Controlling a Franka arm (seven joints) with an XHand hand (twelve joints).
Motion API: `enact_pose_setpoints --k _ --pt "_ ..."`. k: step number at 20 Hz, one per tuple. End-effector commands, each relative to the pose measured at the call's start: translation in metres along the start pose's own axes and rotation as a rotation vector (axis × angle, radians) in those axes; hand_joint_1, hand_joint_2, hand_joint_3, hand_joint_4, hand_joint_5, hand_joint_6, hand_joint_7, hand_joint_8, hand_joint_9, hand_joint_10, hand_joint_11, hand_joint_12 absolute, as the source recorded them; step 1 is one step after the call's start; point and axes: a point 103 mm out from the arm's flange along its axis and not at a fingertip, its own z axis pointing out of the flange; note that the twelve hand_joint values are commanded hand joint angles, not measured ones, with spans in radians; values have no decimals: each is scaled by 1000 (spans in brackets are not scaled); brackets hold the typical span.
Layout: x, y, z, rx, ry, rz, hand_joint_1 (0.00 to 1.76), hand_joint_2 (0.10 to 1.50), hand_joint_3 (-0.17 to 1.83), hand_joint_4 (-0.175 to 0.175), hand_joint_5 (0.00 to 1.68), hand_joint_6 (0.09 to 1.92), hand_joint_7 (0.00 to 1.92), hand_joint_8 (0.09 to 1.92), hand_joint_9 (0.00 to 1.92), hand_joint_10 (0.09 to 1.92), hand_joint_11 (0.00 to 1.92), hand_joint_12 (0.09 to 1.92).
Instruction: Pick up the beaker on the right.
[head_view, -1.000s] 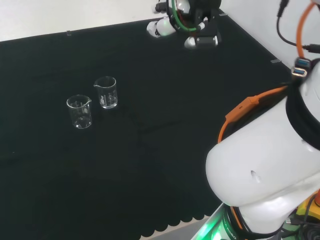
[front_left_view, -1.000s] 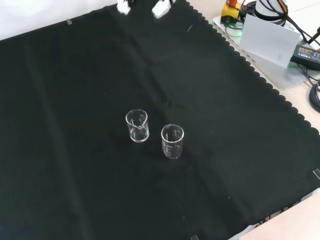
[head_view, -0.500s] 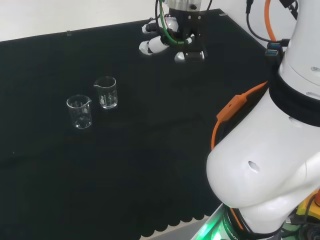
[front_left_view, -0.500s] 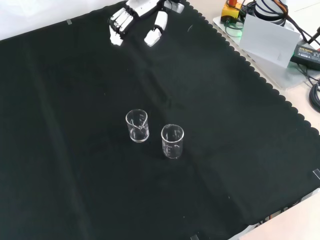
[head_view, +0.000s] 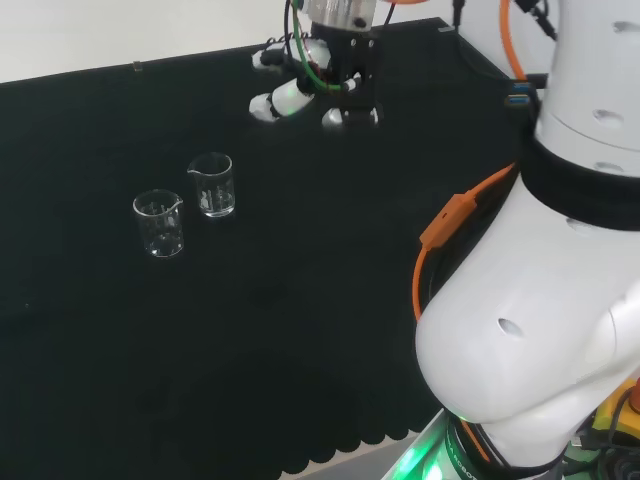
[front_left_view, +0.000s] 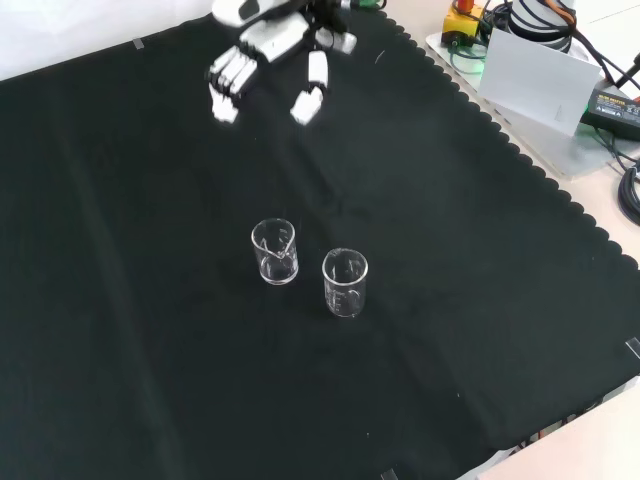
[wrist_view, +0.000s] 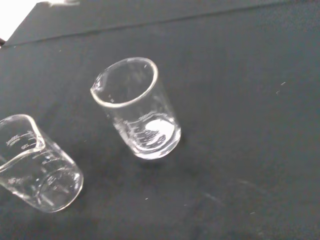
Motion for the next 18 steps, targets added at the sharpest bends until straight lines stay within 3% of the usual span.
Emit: enact_pose_setpoints --k 1,9,18 --pt "-10 45 61 -2 178 -95 732 623 683 -64 348 87 193 601 314 652 0 1211" --pt "-4 59 80 27 231 -170 762 549 752 -66 338 87 192 611 328 647 0 1219" --pt "-5 67 104 67 272 -197 764 511 757 -64 280 87 143 598 291 635 0 1195"
